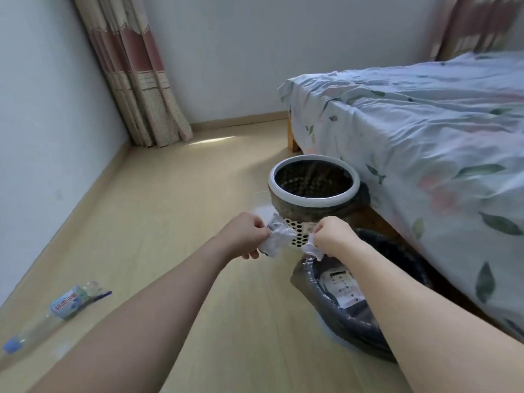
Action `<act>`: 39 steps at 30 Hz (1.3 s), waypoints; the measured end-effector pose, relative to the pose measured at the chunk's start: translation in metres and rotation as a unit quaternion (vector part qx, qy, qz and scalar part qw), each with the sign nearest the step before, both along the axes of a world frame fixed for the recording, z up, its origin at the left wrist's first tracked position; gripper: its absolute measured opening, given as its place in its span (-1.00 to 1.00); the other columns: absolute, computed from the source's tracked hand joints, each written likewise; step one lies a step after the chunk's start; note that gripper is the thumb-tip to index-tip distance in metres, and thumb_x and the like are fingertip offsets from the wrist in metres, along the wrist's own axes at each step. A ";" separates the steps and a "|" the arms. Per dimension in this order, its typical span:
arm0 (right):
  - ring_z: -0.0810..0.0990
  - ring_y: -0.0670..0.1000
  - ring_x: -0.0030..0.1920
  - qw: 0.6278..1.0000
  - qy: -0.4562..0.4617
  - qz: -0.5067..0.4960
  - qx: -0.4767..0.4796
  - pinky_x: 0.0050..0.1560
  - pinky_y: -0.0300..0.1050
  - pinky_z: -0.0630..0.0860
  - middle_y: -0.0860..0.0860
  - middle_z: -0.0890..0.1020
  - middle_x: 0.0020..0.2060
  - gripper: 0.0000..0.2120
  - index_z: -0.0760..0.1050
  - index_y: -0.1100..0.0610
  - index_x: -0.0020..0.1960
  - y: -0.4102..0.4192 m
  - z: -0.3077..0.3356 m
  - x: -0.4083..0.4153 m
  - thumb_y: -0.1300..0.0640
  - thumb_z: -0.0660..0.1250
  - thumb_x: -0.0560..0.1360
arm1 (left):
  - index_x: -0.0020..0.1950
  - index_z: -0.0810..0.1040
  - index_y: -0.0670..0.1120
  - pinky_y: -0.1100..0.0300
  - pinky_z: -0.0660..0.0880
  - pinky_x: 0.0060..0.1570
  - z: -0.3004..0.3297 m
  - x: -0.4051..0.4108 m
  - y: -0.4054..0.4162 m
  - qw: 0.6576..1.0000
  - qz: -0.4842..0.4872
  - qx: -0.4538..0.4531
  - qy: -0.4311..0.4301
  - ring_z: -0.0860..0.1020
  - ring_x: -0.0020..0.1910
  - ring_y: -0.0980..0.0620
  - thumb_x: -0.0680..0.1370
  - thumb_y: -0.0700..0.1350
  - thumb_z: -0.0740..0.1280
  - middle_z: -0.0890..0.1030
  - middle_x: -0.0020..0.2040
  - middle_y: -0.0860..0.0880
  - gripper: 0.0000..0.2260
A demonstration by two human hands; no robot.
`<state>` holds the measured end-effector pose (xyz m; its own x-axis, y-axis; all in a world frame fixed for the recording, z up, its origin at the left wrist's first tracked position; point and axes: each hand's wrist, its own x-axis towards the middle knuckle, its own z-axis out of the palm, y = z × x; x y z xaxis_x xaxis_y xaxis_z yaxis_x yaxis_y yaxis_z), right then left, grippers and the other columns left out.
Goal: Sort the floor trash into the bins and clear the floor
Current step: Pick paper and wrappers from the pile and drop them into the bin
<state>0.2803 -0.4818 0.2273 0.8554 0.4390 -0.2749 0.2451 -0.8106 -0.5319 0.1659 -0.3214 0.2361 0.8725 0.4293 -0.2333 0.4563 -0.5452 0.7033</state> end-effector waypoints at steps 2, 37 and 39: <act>0.56 0.19 0.16 0.998 0.004 -0.055 -0.001 0.01 -0.06 0.47 0.20 0.59 0.14 -0.71 0.53 0.27 0.21 -0.031 -0.008 0.019 0.22 0.24 0.52 | -0.15 0.51 -0.21 0.23 0.43 -0.47 -0.015 0.029 -0.034 1.000 -0.014 0.000 0.015 0.58 -0.46 -0.04 0.54 -0.17 0.20 0.63 -0.26 -0.22 -0.83; 0.53 0.03 -0.11 0.941 0.070 0.322 -0.077 -0.11 -0.15 0.50 0.04 0.57 0.04 -0.75 0.50 0.17 0.13 0.364 -0.136 -0.310 0.21 0.18 0.49 | 0.34 0.44 0.06 0.18 0.46 0.03 -0.238 -0.377 0.368 0.954 0.212 0.025 0.209 0.50 0.10 0.00 0.51 -0.15 0.26 0.53 0.21 0.00 -0.60; 0.48 0.02 -0.19 0.942 0.075 0.315 -0.090 -0.17 -0.15 0.48 0.04 0.57 -0.07 -0.77 0.51 0.20 0.10 0.383 -0.152 -0.312 0.21 0.19 0.48 | 0.38 0.38 0.10 0.16 0.45 0.05 -0.263 -0.375 0.378 0.961 0.190 0.032 0.199 0.49 0.13 -0.02 0.51 -0.11 0.27 0.50 0.27 0.00 -0.57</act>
